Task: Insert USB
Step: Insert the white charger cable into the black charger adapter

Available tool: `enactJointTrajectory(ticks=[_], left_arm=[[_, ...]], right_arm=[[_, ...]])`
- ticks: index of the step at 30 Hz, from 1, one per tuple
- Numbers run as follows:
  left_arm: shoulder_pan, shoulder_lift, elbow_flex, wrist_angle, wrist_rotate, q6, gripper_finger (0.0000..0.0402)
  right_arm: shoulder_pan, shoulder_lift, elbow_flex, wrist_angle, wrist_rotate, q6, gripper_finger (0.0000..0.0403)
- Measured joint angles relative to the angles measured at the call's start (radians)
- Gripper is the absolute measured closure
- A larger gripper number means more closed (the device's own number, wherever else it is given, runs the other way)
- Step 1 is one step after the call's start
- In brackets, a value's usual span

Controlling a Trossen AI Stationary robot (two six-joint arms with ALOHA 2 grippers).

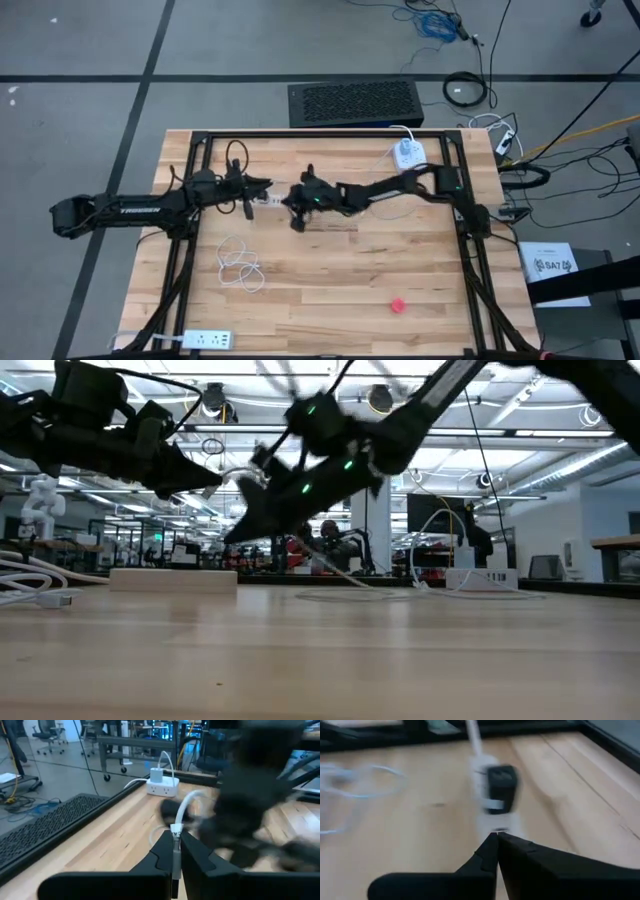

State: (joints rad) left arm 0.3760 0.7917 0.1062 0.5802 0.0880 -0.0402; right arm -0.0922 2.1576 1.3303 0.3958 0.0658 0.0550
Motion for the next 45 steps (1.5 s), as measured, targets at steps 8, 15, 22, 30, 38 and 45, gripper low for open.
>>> enactJointTrajectory(ticks=[8, 15, 22, 30, 38, 45], left_arm=[[0.005, -0.002, 0.000, -0.007, 0.006, -0.004, 0.0383], [0.005, -0.002, 0.000, -0.011, 0.016, -0.006, 0.0383], [0.003, -0.003, 0.000, 0.006, 0.069, -0.043, 0.0383], [-0.039, 0.014, 0.000, 0.009, 0.132, -0.059, 0.0383], [-0.112, 0.113, 0.000, 0.211, 0.133, -0.025, 0.0383], [-0.123, 0.263, 0.000, 0.414, 0.140, -0.005, 0.0383]], right_arm=[[-0.052, 0.176, 0.223, -0.172, 0.010, -0.016, 0.0403], [-0.024, 0.159, 0.228, -0.368, 0.015, -0.061, 0.0403], [-0.024, 0.102, 0.226, -0.596, 0.010, -0.123, 0.0403], [-0.023, 0.041, 0.224, -0.826, -0.045, -0.159, 0.0403], [-0.003, 0.035, 0.226, -0.906, -0.065, -0.195, 0.0403], [0.010, -0.006, 0.223, -1.008, -0.081, -0.213, 0.0403]])
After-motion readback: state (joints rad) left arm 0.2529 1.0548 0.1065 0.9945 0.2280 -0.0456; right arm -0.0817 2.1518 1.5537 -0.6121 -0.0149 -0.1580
